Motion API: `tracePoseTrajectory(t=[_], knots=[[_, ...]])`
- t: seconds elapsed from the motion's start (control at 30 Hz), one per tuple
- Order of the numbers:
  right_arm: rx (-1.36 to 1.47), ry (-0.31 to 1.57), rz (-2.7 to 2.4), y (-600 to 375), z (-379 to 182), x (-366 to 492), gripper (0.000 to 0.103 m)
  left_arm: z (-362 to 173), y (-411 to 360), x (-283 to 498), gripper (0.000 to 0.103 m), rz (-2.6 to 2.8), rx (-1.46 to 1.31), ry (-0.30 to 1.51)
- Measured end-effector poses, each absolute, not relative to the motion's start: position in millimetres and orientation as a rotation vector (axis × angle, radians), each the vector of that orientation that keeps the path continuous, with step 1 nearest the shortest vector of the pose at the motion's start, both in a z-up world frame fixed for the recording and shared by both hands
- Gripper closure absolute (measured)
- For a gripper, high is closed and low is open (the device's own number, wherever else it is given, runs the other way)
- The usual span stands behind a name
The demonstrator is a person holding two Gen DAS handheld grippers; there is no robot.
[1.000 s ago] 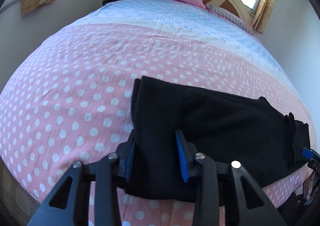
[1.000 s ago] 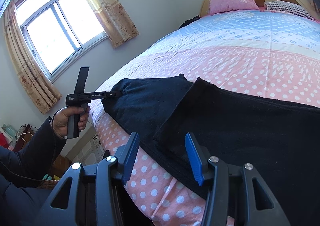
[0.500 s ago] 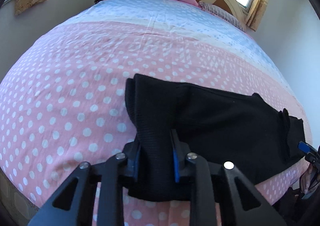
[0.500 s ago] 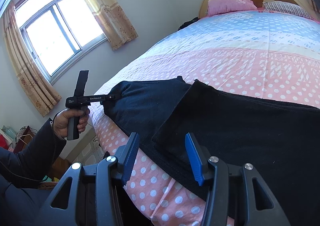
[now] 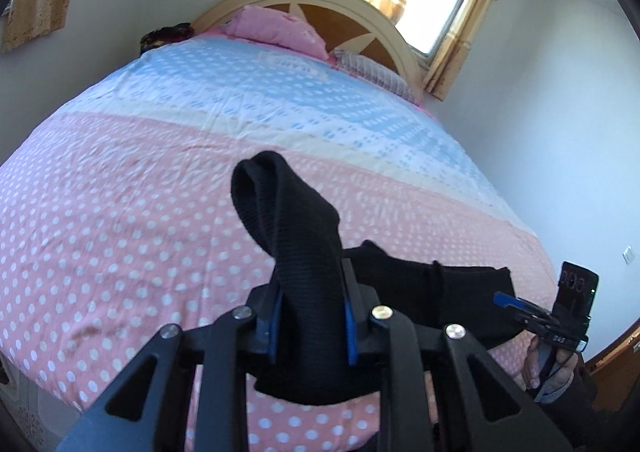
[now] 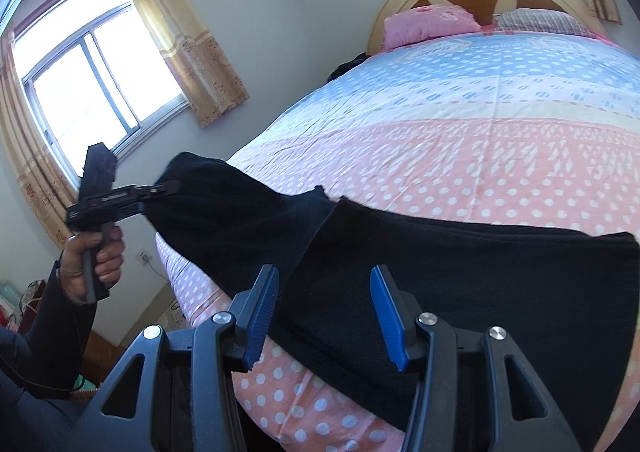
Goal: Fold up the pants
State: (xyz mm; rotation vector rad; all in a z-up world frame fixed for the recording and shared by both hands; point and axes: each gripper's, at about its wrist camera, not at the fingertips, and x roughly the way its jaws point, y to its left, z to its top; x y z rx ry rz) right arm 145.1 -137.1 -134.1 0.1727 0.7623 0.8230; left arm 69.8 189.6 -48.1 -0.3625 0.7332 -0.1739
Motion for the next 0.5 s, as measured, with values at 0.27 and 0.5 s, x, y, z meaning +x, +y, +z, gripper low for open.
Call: tracePoseTrajectory(t=[0.27,0.5], knots=[[0.187,0.714,0.725,-176,-111,145,0.053,-2,97,89,0.079,-0.392,-0.316,0.682],[0.230,0.677,0.625,-228,-106,144,0.053,2,23,120,0.079,-0.507,-0.256,0.740]])
